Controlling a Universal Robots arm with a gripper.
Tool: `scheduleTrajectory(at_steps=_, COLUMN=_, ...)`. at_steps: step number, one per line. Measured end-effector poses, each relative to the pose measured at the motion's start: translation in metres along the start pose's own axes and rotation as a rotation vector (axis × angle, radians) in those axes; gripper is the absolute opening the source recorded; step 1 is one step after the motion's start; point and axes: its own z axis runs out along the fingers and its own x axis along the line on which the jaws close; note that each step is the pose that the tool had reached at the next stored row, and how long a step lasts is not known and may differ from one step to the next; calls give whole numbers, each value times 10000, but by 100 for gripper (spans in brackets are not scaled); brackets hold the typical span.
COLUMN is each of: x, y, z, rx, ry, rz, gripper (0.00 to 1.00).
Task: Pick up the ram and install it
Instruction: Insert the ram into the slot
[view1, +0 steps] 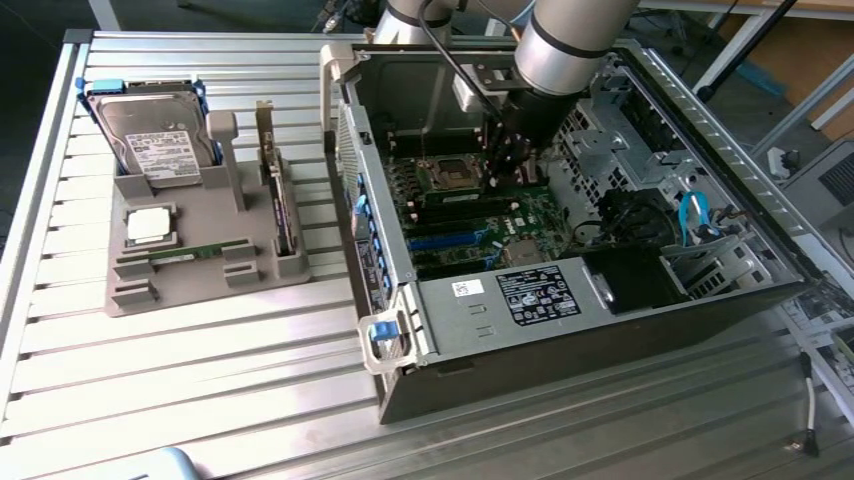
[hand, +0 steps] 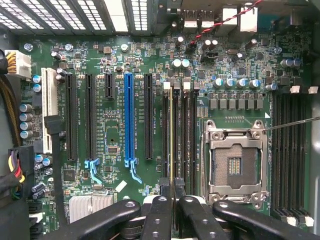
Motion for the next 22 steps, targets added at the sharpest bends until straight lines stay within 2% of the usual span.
scheduleTrajectory(at_steps=19, x=4, y=-1, z=76, rx=0, ry=0, rz=17, gripper=12)
scheduleTrajectory(at_steps=22, x=4, y=-10, z=76, rx=-23, ry=0, rz=17, gripper=12)
